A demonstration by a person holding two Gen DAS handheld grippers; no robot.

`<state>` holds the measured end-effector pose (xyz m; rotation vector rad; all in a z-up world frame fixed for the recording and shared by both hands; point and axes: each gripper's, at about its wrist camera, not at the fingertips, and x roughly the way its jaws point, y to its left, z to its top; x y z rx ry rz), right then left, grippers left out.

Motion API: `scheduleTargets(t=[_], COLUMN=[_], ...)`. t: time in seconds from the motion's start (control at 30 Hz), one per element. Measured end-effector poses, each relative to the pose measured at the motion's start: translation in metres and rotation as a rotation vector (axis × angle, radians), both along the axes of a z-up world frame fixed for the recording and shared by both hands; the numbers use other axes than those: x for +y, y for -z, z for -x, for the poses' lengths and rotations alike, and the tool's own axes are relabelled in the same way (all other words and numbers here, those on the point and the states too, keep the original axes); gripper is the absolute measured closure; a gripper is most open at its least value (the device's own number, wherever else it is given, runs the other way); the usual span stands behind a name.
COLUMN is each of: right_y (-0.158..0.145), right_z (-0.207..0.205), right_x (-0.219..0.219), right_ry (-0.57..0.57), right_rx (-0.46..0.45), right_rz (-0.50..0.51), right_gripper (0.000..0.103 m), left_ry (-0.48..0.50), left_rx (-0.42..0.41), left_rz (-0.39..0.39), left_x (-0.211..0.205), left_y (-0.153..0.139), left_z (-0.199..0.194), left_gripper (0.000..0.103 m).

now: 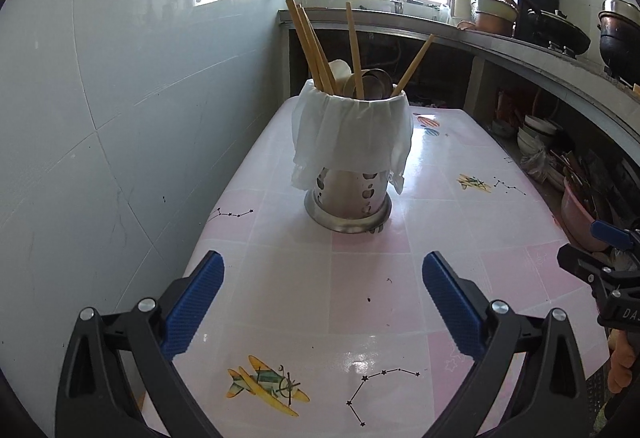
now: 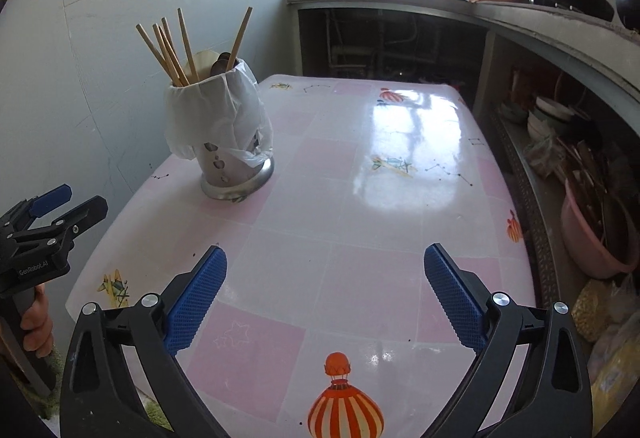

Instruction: Organize utensils

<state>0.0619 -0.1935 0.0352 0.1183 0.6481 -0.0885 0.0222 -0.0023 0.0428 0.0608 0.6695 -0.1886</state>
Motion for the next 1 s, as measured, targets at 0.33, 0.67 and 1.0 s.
scheduleTargets(t=[0.33,0.67,1.0], right_y=[-0.004,-0.002,0.003], right_z=[0.011,0.012,0.009], right_x=[-0.010,-0.008,-0.001], right_ry=[0.082,0.093,0.083], right_rx=[-0.017,-0.005,0.026], right_rz=[0.028,0.035,0.052], right_gripper=[0.008,0.008,0.008], left_ry=[-0.051,-0.094,-0.114], left_rx=[0.023,0.041,0.056], left_rz=[-0.100,-0.065,-0.064], left_x=[-0.009,-0.001,0.006], left_y=[0.001,0.001,0.004], left_z=[0.005,0.004,-0.002], left_gripper=[0.006,0.006,0.006])
